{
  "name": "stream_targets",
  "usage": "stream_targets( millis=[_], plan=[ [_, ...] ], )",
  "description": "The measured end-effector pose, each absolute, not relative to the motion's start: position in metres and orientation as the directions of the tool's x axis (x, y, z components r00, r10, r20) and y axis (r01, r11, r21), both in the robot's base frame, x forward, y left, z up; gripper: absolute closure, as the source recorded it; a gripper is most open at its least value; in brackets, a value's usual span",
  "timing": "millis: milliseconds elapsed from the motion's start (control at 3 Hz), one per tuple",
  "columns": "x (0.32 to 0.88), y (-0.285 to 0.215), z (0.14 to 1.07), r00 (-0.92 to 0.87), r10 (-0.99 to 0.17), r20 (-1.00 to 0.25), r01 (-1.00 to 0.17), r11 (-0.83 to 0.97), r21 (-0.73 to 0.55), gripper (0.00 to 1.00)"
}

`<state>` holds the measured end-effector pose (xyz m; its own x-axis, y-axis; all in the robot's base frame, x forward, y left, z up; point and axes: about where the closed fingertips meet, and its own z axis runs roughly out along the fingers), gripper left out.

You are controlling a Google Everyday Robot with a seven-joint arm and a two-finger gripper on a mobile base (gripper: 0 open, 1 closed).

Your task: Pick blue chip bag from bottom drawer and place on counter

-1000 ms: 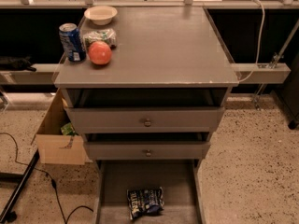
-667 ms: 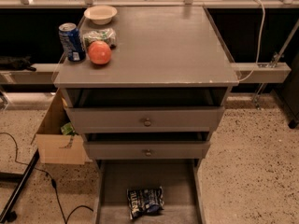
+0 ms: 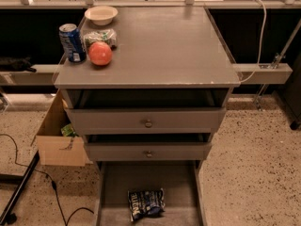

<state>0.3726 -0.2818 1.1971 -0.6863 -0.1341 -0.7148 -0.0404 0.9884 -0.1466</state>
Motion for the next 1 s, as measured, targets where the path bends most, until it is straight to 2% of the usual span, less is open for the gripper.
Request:
stream_targets(
  millis=[1000],
  plan=[
    [0.3726,-0.2818,1.1971,-0.686,-0.134,-0.715,-0.040,0.988,-0.147,0.00]
  ],
)
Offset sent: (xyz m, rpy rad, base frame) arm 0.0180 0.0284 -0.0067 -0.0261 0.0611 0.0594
